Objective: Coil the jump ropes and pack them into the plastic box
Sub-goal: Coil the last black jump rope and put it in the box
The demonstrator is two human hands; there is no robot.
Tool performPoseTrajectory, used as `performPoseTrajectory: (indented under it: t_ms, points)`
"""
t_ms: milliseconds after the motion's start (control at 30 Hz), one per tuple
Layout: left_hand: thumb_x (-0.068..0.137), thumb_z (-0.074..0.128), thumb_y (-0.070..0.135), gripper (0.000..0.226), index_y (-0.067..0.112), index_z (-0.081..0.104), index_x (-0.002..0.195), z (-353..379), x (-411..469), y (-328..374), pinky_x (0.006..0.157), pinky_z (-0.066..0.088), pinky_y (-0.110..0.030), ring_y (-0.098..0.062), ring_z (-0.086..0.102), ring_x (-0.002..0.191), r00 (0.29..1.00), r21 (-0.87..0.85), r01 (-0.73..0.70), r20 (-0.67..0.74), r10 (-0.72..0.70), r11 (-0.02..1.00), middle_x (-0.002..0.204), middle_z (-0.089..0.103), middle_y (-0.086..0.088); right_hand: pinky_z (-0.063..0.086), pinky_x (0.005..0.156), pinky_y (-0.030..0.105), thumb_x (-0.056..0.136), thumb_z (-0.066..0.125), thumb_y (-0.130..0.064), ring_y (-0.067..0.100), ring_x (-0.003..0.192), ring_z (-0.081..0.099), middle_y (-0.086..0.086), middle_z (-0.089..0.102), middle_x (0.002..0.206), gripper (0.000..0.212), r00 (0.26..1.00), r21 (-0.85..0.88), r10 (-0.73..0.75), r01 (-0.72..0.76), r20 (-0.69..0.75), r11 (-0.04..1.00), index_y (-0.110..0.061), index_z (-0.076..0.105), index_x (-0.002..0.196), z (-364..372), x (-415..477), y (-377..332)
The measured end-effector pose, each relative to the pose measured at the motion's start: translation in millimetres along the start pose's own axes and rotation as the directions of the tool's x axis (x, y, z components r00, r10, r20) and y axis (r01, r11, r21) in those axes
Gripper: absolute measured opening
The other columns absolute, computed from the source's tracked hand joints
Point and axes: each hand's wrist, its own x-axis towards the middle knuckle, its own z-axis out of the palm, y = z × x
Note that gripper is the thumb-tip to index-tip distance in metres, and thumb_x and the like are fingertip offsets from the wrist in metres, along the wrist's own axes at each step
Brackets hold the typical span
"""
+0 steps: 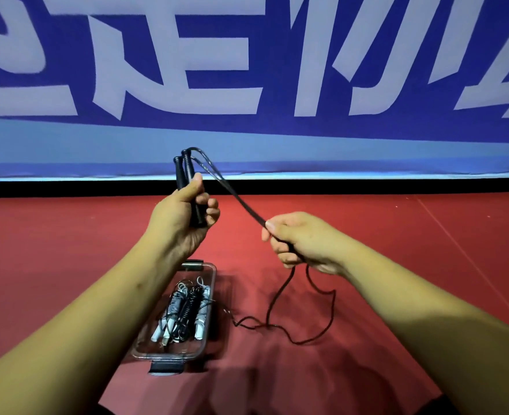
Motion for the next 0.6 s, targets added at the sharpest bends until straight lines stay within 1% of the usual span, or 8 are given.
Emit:
performPoseTrajectory:
  t_ms: [67, 133, 200, 267, 367, 467, 533, 600]
  points:
    - [0.1, 0.054, 0.028, 0.021, 0.012, 0.05, 0.088, 0.0, 2.1, -3.3, 0.065, 0.062, -0.033, -0.025, 0.068, 0.07, 0.996, -0.021, -0.037, -0.079, 0.035, 0.999, 0.075, 0.058, -0.01, 0.028, 0.045, 0.021, 0.105, 0.038, -0.02, 0.008, 0.039, 0.027, -0.001, 0.033, 0.056, 0.026, 0.999, 0.089, 0.015, -0.019, 0.04, 0.996, -0.006, 0.054, 0.091, 15.3, -1.4, -2.2]
    - [0.104, 0.046, 0.029, 0.018, 0.011, 0.046, 0.108, 3.2, 0.9, -8.4, 0.081, 0.059, -0.048, -0.039, 0.071, 0.092, 0.995, -0.05, -0.067, -0.075, 0.063, 0.997, 0.1, 0.065, -0.026, 0.03, 0.044, 0.02, 0.106, 0.037, -0.021, 0.008, 0.039, 0.029, -0.001, 0.033, 0.055, 0.028, 0.999, 0.047, 0.001, -0.003, 0.032, 0.999, -0.006, 0.055, 0.09, 29.0, -1.4, -3.4]
    - [0.106, 0.041, 0.024, 0.019, 0.012, 0.041, 0.121, 7.0, -1.4, -11.2, 0.083, 0.059, -0.051, -0.042, 0.07, 0.099, 0.994, -0.103, -0.107, -0.029, 0.104, 0.989, 0.114, 0.066, -0.03, 0.032, 0.043, 0.019, 0.106, 0.036, -0.021, 0.011, 0.039, 0.032, -0.001, 0.034, 0.053, 0.03, 1.0, -0.036, 0.002, -0.001, 0.017, 0.999, -0.006, 0.057, 0.089, 43.1, -2.4, -3.4]
    - [0.106, 0.039, 0.021, 0.029, 0.006, 0.04, 0.131, 9.7, -2.0, -12.9, 0.081, 0.06, -0.048, -0.039, 0.071, 0.099, 0.996, -0.192, -0.087, -0.002, 0.088, 0.977, 0.117, 0.067, -0.027, 0.03, 0.043, 0.019, 0.105, 0.036, -0.021, 0.01, 0.039, 0.031, -0.002, 0.034, 0.051, 0.032, 1.0, -0.05, 0.023, -0.022, 0.02, 0.999, -0.009, 0.057, 0.086, 55.8, -4.0, -1.2]
    - [0.107, 0.036, 0.026, 0.039, -0.004, 0.049, 0.129, 9.0, -1.9, -15.4, 0.087, 0.059, -0.041, -0.029, 0.071, 0.103, 1.0, -0.26, 0.001, -0.013, -0.004, 0.966, 0.118, 0.07, -0.016, 0.023, 0.043, 0.018, 0.104, 0.037, -0.019, 0.009, 0.036, 0.026, -0.004, 0.034, 0.047, 0.031, 0.998, -0.05, 0.059, -0.059, -0.019, 0.997, -0.009, 0.058, 0.083, 68.0, -4.5, -0.2]
    - [0.107, 0.031, 0.038, 0.045, 0.007, 0.058, 0.125, 7.9, -7.5, -16.7, 0.098, 0.051, -0.04, -0.022, 0.068, 0.112, 0.999, -0.084, 0.045, 0.032, -0.042, 0.995, 0.125, 0.069, -0.002, 0.022, 0.041, 0.017, 0.102, 0.039, -0.018, 0.008, 0.034, 0.027, -0.009, 0.036, 0.041, 0.03, 0.998, -0.097, 0.063, -0.065, -0.027, 0.993, -0.009, 0.059, 0.081, 73.1, -5.5, 0.6]
    - [0.104, 0.032, 0.048, 0.044, 0.016, 0.058, 0.12, 8.5, -10.8, -18.4, 0.092, 0.053, -0.044, -0.028, 0.069, 0.11, 0.997, -0.007, 0.054, 0.062, -0.054, 0.999, 0.12, 0.072, 0.0, 0.023, 0.04, 0.018, 0.102, 0.04, -0.018, 0.007, 0.034, 0.028, -0.01, 0.037, 0.039, 0.031, 0.998, -0.126, 0.047, -0.05, -0.031, 0.991, -0.01, 0.059, 0.078, 74.0, -7.6, -0.1]
    - [0.101, 0.037, 0.053, 0.041, 0.018, 0.057, 0.11, 10.7, -13.4, -19.5, 0.07, 0.059, -0.036, -0.027, 0.074, 0.087, 0.997, -0.018, 0.061, 0.055, -0.06, 0.998, 0.091, 0.075, -0.002, 0.025, 0.041, 0.02, 0.101, 0.041, -0.018, 0.009, 0.034, 0.03, -0.011, 0.038, 0.039, 0.031, 0.999, -0.146, 0.024, -0.029, -0.037, 0.989, -0.01, 0.06, 0.077, 73.0, -8.6, -2.4]
